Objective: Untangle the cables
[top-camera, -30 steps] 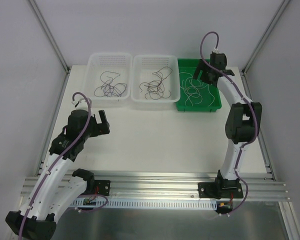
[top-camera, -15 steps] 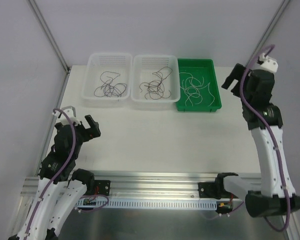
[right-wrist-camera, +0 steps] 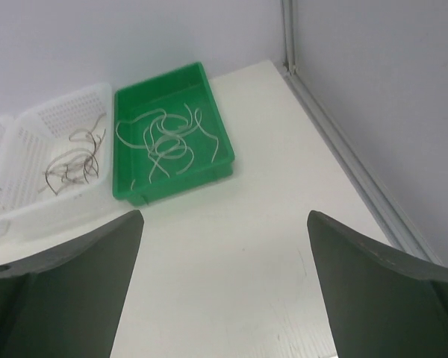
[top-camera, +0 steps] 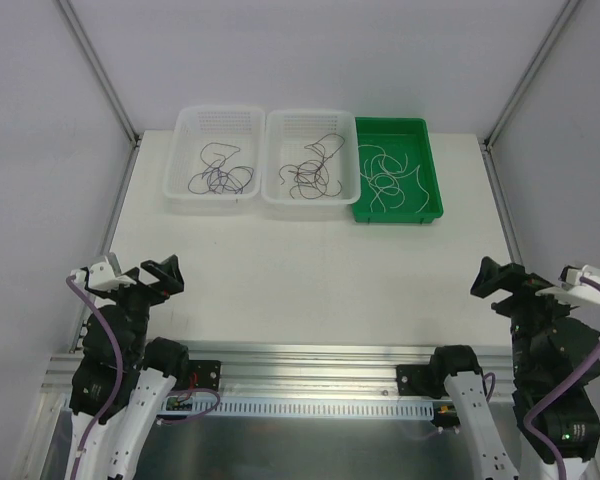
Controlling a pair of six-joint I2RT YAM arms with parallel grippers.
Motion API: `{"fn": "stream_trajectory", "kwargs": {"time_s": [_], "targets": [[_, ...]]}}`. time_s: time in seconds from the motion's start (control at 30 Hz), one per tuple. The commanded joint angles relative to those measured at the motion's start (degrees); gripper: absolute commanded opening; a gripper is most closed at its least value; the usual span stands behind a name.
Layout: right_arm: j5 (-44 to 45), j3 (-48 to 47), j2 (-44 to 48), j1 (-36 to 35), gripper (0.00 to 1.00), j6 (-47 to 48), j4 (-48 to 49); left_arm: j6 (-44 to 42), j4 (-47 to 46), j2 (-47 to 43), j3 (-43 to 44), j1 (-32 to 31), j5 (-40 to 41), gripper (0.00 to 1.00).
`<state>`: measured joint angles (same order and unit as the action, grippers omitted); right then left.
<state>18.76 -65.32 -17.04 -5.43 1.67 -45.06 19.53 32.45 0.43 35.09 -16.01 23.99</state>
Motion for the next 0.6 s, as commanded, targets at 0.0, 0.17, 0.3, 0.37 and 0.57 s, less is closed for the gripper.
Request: {"fn": "stream_trajectory", "kwargs": {"time_s": [0.0, 0.17, 0.3, 0.37, 0.57], "targets": [[-3.20, 4.84, 5.93, 0.16, 0.97, 3.16, -3.28, -0.46, -0.37, -6.92, -1.16, 0.72, -2.45, 0.99], [-3.03, 11.16, 15.44, 0.25, 0.97, 4.39, -1.62, 1.56, 2.53, -9.13, -0.38, 0.72, -3.95, 0.99], [-2.59, 15.21, 23.18, 0.25, 0.97, 5.97, 0.23, 3.06, 5.25, -9.39, 0.15, 0.72, -2.55, 0.99], [-2.24, 16.62, 25.56, 0.25, 0.97, 6.33, 0.50, 3.32, 5.96, -9.39, 0.42, 0.72, -2.11, 0.99], [-2.06, 20.67, 27.67, 0.25, 0.97, 4.92, 1.37, 4.11, 7.02, -9.48, 0.77, 0.81, 0.00, 0.99]]}}
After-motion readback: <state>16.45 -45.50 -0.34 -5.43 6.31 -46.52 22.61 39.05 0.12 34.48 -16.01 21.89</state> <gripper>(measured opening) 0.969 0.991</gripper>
